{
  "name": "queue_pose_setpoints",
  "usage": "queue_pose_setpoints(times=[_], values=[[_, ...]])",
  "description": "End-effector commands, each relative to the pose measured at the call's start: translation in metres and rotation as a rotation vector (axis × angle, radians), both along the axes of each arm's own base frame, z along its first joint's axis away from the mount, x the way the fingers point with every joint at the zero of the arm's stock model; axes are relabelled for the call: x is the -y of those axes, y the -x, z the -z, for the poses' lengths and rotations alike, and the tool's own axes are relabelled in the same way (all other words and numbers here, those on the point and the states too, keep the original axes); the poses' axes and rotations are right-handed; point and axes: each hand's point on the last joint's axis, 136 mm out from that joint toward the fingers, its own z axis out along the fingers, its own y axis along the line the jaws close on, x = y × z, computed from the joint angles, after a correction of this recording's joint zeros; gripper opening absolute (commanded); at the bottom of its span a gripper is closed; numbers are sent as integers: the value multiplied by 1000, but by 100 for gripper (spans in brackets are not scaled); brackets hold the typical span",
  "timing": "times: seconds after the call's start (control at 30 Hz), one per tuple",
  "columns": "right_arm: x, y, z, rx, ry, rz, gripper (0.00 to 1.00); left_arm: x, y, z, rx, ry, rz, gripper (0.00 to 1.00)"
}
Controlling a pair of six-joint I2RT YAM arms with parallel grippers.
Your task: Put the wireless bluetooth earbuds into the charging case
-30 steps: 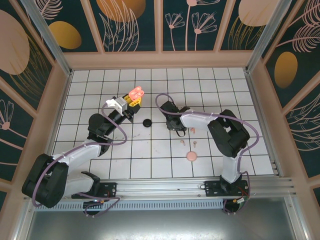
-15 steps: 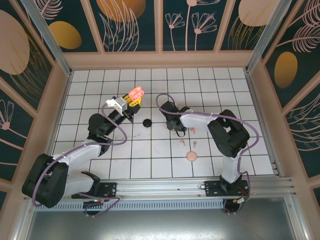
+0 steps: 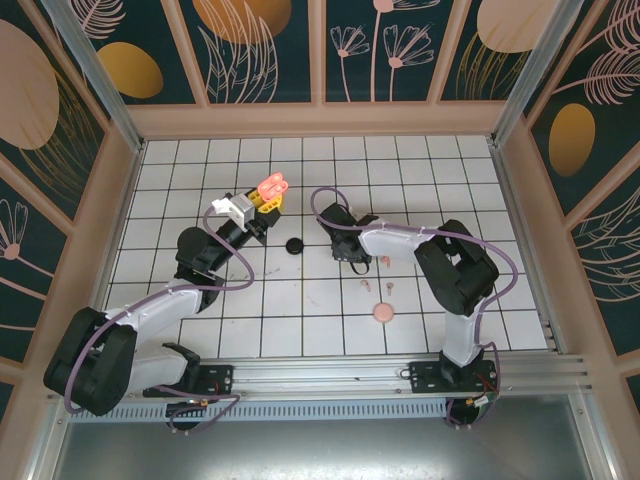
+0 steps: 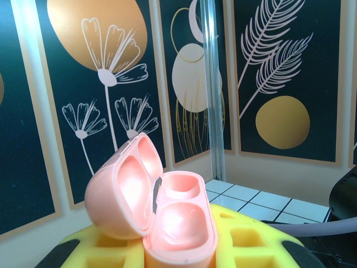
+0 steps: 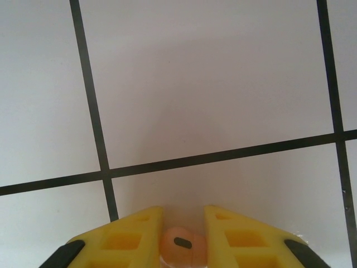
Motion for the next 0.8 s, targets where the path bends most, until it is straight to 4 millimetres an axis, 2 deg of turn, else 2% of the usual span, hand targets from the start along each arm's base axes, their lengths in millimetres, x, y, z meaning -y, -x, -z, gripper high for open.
queue_pose_setpoints(times=[0.0, 0.2, 0.33, 0.53, 0.77], values=[[-6, 18, 11, -67, -30, -10, 21, 2, 6, -9, 14, 23, 21, 0], [-12, 9, -23, 27, -124, 5, 20, 3, 8, -8, 18, 16, 26, 0], [-16, 0, -65, 125, -195, 2, 19, 3, 10, -8, 19, 13, 36, 0], [-19, -6, -117, 232, -274, -12, 19, 4, 12, -7, 15, 5, 42, 0], [-24, -12, -187, 383, -371, -52, 19, 6, 13, 10, -8, -26, 49, 0]])
